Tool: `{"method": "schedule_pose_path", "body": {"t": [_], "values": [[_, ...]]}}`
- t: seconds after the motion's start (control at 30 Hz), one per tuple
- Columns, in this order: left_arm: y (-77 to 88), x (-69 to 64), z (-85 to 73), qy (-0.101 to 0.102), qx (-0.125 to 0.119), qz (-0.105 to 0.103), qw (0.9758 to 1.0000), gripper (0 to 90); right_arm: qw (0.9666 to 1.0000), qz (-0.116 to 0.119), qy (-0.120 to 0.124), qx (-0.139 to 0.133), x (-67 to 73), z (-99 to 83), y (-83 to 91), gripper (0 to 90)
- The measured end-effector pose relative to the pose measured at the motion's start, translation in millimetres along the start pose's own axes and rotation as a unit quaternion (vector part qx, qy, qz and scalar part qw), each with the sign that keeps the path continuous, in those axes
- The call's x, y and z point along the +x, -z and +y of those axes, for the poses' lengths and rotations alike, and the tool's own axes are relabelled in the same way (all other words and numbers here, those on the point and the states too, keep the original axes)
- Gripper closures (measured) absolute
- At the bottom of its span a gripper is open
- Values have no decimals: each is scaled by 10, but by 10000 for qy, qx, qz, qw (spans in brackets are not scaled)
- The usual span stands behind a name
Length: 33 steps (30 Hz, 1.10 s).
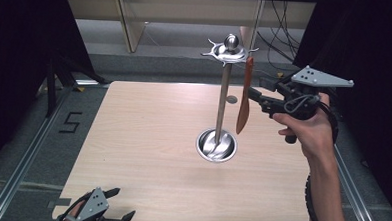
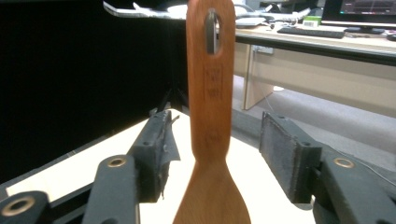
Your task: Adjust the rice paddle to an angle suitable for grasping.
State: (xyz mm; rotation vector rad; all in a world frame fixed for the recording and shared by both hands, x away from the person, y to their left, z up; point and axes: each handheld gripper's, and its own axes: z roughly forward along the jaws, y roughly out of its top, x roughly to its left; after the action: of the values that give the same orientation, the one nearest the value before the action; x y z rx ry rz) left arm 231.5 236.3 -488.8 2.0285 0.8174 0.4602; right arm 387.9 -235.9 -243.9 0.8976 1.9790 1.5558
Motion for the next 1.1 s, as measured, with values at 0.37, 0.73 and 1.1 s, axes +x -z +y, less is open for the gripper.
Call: {"method": "schedule_pose_path", "body": {"t": [0.37, 0.73, 1.1], "values": [[-1, -13, -3, 115, -37, 7, 9999, 151, 9997, -90, 116, 192, 44, -259, 24, 420], [-1, -13, -4, 101, -9, 16, 9999, 151, 9993, -90, 232, 270, 97, -420, 45, 405], [-3, -16, -4, 122, -36, 8, 9999, 151, 9995, -68, 67, 297, 140, -609, 14, 389]]}}
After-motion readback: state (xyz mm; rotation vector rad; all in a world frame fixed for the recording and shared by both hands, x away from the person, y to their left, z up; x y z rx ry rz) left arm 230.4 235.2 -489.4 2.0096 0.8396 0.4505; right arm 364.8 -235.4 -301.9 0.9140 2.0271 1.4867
